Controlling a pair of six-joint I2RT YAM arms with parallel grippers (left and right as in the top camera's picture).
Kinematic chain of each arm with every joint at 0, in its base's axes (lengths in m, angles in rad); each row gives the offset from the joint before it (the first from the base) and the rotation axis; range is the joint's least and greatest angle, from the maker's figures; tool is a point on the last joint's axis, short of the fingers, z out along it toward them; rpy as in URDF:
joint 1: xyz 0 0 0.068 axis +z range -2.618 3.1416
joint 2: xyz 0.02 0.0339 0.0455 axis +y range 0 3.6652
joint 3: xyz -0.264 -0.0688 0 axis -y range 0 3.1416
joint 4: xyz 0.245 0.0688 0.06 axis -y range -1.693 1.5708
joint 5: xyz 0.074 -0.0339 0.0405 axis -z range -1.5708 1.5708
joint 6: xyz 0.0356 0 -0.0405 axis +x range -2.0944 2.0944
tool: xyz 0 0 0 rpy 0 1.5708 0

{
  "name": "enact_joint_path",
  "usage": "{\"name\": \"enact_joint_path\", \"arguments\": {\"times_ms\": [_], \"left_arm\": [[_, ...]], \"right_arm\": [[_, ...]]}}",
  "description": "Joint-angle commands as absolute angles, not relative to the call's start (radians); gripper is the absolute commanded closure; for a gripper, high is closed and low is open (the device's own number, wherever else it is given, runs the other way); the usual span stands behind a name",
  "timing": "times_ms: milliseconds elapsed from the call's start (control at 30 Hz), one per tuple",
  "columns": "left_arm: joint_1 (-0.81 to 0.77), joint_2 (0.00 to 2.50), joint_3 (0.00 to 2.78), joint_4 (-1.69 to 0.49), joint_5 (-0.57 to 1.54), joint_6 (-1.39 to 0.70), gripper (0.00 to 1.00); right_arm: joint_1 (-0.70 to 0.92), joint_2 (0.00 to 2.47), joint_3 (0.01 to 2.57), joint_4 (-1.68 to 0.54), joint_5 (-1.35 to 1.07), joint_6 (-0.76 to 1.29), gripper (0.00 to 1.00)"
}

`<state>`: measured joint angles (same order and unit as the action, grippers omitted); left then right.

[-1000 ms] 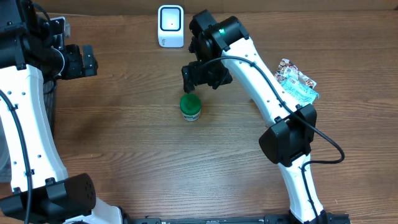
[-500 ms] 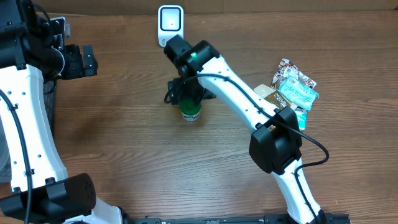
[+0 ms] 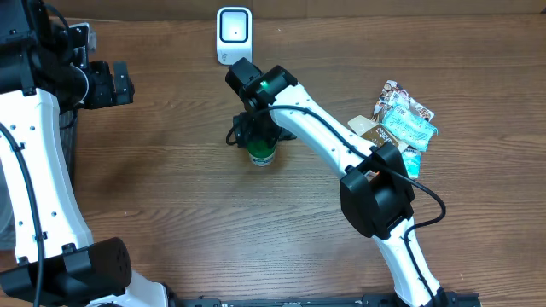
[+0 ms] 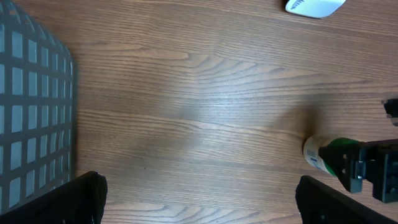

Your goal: Scan the item barcode

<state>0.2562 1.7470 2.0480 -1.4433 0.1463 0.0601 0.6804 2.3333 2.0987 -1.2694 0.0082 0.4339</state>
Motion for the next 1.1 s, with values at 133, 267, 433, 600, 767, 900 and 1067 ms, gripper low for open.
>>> {"name": "enact_joint_path", "arguments": {"times_ms": [133,267,433,600,767,900,1067], "left_arm": [[0.257,1.747,2.043,-1.439,0.154,0.082,0.0],[0.257,1.747,2.043,-1.439,0.154,0.082,0.0],[0.257,1.747,2.043,-1.439,0.154,0.082,0.0],[0.257,1.747,2.043,-1.439,0.154,0.082,0.01],[0.257,1.747,2.043,-1.439,0.154,0.082,0.0],[0.257,1.747,2.043,-1.439,0.154,0.082,0.0],[0.257,1.747,2.043,-1.439,0.154,0.082,0.01]], "right_arm": [[0.678,2.336,2.074,-1.264,0.044,0.441,0.29],[0.678,2.336,2.074,-1.278,0.044,0.442,0.44],[0.678,2.336,2.077,-1.303,0.044,0.441,0.49],[0.677,2.336,2.13,-1.338,0.039,0.358,0.59],[0.657,2.336,2.278,-1.422,-0.062,0.221,0.59],[0.615,2.334,2.42,-1.49,-0.268,0.107,0.59],[0.529,2.334,2.553,-1.555,-0.555,0.095,0.59]]}}
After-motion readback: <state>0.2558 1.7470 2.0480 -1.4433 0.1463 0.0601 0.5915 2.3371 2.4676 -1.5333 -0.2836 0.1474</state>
